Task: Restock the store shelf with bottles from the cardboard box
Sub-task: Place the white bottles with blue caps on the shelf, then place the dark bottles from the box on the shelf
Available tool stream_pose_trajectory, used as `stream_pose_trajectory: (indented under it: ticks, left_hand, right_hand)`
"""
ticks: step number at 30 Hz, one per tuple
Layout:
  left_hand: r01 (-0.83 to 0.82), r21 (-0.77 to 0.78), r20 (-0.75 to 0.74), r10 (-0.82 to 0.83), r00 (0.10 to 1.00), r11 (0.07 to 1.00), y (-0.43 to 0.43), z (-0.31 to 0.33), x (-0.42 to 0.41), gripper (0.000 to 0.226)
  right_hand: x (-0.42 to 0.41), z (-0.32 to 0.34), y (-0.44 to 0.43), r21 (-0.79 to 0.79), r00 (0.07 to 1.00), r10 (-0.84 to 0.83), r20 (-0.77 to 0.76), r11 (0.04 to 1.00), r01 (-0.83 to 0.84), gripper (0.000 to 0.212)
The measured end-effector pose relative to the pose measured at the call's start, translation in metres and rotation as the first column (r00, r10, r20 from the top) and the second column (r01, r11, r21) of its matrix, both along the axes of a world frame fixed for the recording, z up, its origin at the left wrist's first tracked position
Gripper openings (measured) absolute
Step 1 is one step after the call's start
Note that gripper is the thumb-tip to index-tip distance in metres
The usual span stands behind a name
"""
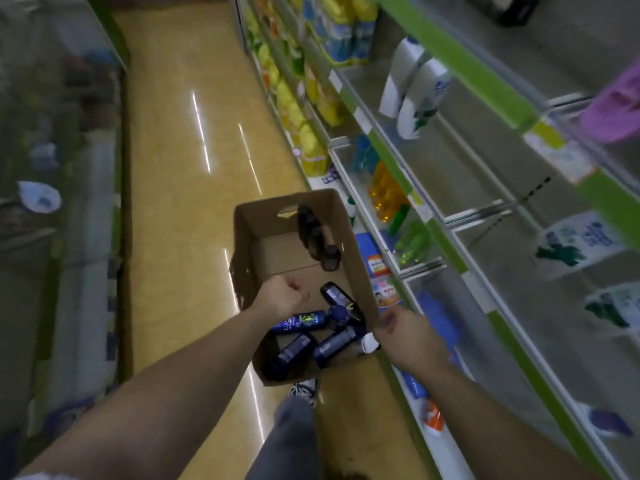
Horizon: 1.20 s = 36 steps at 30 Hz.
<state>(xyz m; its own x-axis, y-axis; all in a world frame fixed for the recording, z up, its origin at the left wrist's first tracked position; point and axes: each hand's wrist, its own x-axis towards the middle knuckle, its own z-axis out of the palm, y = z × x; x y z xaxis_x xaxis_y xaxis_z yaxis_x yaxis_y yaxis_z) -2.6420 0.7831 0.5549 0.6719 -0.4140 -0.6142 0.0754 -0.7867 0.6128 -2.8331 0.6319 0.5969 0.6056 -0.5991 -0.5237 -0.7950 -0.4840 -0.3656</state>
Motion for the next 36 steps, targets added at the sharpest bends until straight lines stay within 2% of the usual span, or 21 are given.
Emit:
stream_pose_trajectory:
  ticks: [3, 5, 7, 11, 15, 17, 20, 25, 28, 30, 33, 36]
  left_hand:
    - [0.050, 0.037, -0.041, -0.048, 0.998, 0.998, -0.003, -0.034, 0.020, 0.013]
    - [0.085, 0.055, -0.087, -0.080, 0.993, 0.995, -0.008, -0.056, 0.030, 0.012]
    - [0.125, 0.061, -0.136, -0.116, 0.984, 0.990, -0.012, -0.076, 0.035, 0.013]
    - [0.196, 0.062, -0.207, -0.180, 0.962, 0.979, -0.012, -0.105, 0.038, 0.014]
    - [0.317, 0.064, -0.214, -0.297, 0.931, 0.946, -0.008, -0.125, 0.036, 0.016]
    - [0.395, 0.093, -0.188, -0.373, 0.908, 0.914, -0.008, -0.136, 0.033, 0.015]
    - [0.464, 0.113, -0.202, -0.437, 0.876, 0.879, -0.011, -0.151, 0.028, 0.026]
    - [0.515, 0.132, -0.086, -0.508, 0.857, 0.847, -0.026, -0.182, 0.010, 0.049]
    - [0.543, 0.092, -0.048, -0.541, 0.840, 0.835, -0.039, -0.197, 0.001, 0.069]
    - [0.549, 0.074, -0.018, -0.549, 0.836, 0.833, -0.049, -0.203, -0.002, 0.078]
    - [0.548, 0.065, 0.008, -0.550, 0.835, 0.834, -0.062, -0.208, -0.003, 0.077]
    - [0.563, 0.034, 0.026, -0.564, 0.825, 0.826, -0.068, -0.212, -0.002, 0.059]
  right_hand:
    - [0.023, -0.047, -0.002, 0.042, 0.987, 0.098, -0.128, 0.995, -0.093, 0.005]
    - [0.035, -0.074, -0.003, 0.018, 0.972, 0.128, -0.198, 0.992, -0.127, 0.007]
    - [0.045, -0.095, -0.003, -0.022, 0.949, 0.158, -0.273, 0.985, -0.170, 0.022]
    - [0.057, -0.133, 0.003, -0.033, 0.842, 0.308, -0.444, 0.933, -0.359, 0.027]
    - [0.071, -0.159, 0.008, -0.044, 0.785, 0.328, -0.526, 0.911, -0.411, 0.043]
    - [0.076, -0.172, 0.009, -0.042, 0.741, 0.352, -0.572, 0.889, -0.455, 0.043]
    - [0.083, -0.184, 0.009, -0.035, 0.671, 0.380, -0.636, 0.855, -0.518, 0.041]
    - [0.089, -0.195, 0.010, 0.012, 0.580, 0.408, -0.705, 0.824, -0.566, 0.041]
    - [0.094, -0.198, 0.009, 0.053, 0.522, 0.446, -0.727, 0.794, -0.605, 0.032]
    - [0.094, -0.198, 0.008, 0.049, 0.520, 0.464, -0.717, 0.778, -0.627, 0.029]
    - [0.087, -0.197, 0.005, 0.023, 0.557, 0.505, -0.659, 0.754, -0.656, 0.032]
    - [0.080, -0.198, 0.005, 0.055, 0.559, 0.553, -0.618, 0.740, -0.671, 0.041]
